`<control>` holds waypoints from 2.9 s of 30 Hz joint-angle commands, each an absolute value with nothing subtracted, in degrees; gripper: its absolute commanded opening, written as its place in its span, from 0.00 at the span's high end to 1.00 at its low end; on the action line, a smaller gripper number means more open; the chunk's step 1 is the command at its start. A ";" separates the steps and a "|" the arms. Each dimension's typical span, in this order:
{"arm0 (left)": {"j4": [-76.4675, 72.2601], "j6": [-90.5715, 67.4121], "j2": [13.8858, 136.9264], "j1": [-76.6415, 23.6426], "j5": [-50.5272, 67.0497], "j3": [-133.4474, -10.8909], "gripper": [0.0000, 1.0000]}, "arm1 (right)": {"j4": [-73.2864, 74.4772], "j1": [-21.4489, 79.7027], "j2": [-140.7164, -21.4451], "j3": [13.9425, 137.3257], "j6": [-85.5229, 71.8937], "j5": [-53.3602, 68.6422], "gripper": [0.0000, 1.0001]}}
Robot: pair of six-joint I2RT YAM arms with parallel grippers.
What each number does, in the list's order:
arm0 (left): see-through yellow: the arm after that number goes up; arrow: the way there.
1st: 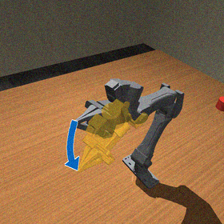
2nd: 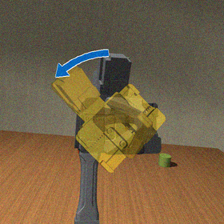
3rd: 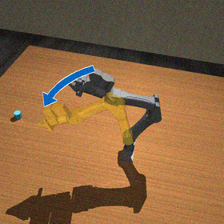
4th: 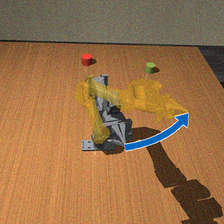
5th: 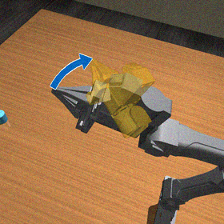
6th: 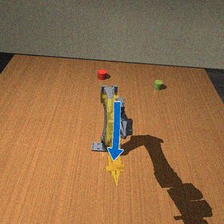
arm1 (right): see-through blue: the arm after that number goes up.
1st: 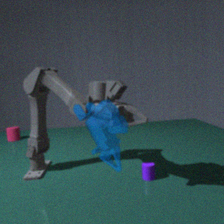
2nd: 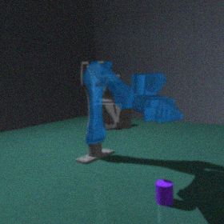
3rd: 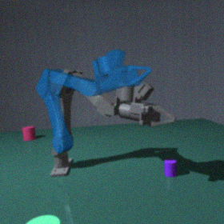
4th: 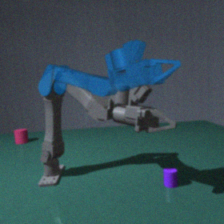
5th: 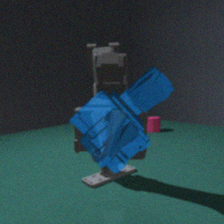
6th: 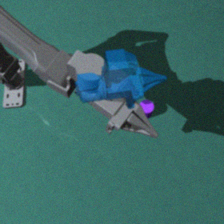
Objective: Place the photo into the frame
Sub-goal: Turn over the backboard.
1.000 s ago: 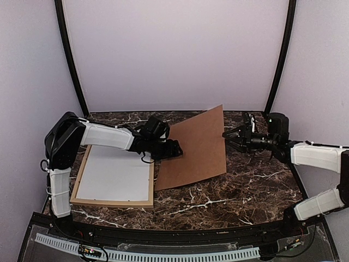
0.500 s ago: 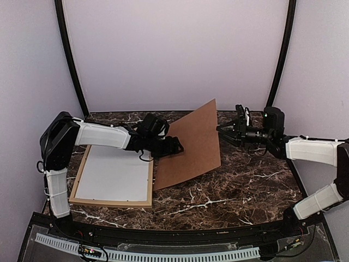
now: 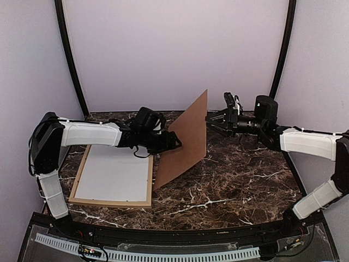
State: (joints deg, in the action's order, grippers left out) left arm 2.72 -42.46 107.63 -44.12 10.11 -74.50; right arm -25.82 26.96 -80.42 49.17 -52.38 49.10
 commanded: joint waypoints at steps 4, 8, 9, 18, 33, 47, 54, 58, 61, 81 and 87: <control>4.88 -40.61 101.62 -48.51 16.65 -73.42 0.22 | -24.11 32.73 -85.08 56.21 -50.65 50.88 0.42; 5.20 -40.51 98.97 -48.35 16.30 -73.71 0.23 | -23.25 34.15 -87.88 60.48 -49.92 50.00 0.42; 5.28 -40.47 98.04 -48.25 15.98 -73.78 0.23 | -22.93 34.45 -88.58 61.58 -49.72 49.70 0.42; 7.24 -39.96 89.90 -46.02 12.53 -72.23 0.22 | -20.83 36.68 -96.00 69.69 -48.91 48.25 0.42; 10.83 -38.53 78.61 -40.21 10.14 -71.53 0.20 | -20.03 40.56 -100.61 77.96 -49.72 48.52 0.40; 8.86 -38.28 83.26 -36.56 16.46 -77.79 0.19 | -20.72 42.30 -102.03 79.41 -50.14 48.87 0.37; 8.58 -38.25 86.05 -36.11 17.38 -79.53 0.18 | -22.72 43.15 -103.12 79.44 -51.42 49.60 0.36; 8.70 -37.88 86.84 -35.76 18.00 -80.22 0.18 | -23.60 43.86 -104.07 79.88 -51.98 50.19 0.36; 9.90 -37.10 87.12 -35.02 18.16 -81.13 0.18 | -24.45 44.12 -104.78 79.90 -52.66 50.69 0.36; 25.58 -29.64 85.21 -31.71 11.07 -81.57 0.45 | -25.91 42.45 -105.83 72.49 -52.27 51.23 0.36; 28.01 -28.66 83.90 -30.52 10.06 -79.66 0.54 | -26.61 41.63 -106.11 68.98 -52.12 51.63 0.36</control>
State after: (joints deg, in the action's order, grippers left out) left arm 24.82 -30.44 87.13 -31.29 11.03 -81.14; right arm -23.20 42.33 -105.36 71.09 -52.03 50.43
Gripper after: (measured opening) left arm 0.486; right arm 0.638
